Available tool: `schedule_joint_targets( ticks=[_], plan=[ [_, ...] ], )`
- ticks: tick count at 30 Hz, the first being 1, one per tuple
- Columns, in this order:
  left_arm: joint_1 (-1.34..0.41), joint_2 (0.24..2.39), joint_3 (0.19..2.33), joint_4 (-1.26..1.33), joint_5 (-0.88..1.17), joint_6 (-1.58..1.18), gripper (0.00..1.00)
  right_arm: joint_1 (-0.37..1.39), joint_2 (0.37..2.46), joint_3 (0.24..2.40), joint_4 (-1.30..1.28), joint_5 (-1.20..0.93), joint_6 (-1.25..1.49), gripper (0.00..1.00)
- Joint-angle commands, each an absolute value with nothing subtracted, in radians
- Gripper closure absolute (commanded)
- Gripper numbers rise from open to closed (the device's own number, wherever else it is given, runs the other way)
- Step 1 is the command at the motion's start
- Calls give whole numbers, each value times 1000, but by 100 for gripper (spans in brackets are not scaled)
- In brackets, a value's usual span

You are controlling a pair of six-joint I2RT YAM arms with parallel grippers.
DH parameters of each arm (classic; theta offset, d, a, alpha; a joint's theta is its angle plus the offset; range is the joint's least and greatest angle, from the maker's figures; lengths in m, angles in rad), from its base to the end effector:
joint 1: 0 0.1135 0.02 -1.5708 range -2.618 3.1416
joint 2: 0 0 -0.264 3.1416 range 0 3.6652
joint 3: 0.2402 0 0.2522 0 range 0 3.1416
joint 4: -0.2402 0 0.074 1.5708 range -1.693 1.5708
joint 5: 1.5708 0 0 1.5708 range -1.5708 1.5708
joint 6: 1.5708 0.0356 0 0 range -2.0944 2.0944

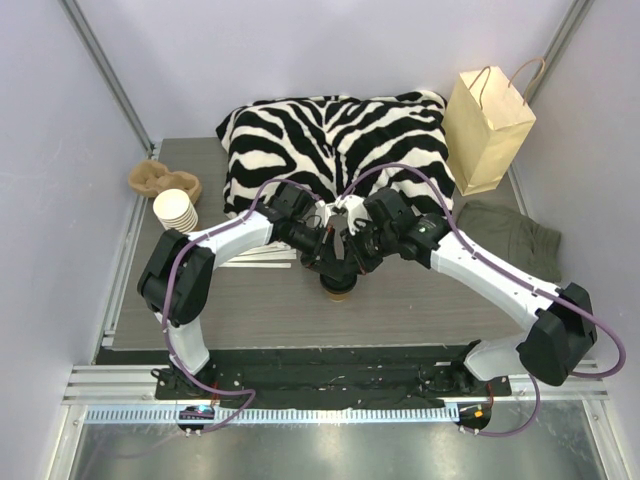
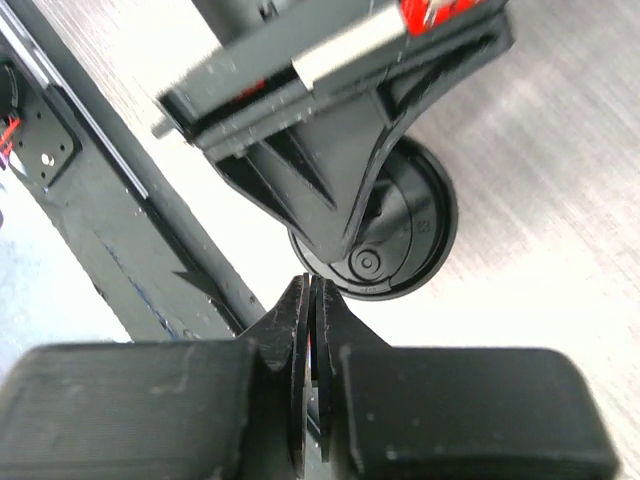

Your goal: Pack the takeout coffee

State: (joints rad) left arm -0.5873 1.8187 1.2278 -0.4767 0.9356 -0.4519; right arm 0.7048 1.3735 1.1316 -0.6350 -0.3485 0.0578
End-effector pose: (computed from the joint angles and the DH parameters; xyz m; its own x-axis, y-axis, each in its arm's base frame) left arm 0.2900 -0.2275 0.1995 -0.9407 0.3150 -0.1259 0.2680 0.4628 -0.8450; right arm 0.2124 0.1966 0.2893 -0.6294 -0.4640 -0.6233 -0.7402 0.6023 0.2990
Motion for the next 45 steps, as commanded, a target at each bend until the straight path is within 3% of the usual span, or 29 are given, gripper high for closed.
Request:
schedule_joint_targets(
  ticks=[1, 12, 32, 45],
  plan=[
    [-583, 1838, 1215, -518, 825, -403, 100, 701, 1359, 1166, -623, -318, 61, 93],
    [-583, 1856, 1218, -517, 827, -403, 100, 733, 1400, 919, -474, -229, 40, 93],
    [-583, 1845, 1218, -515, 830, -410, 100, 706, 1341, 1164, -614, -315, 63, 93],
    [-583, 1859, 1215, -509, 838, -410, 100, 721, 1407, 956, -434, -238, 68, 92]
  ],
)
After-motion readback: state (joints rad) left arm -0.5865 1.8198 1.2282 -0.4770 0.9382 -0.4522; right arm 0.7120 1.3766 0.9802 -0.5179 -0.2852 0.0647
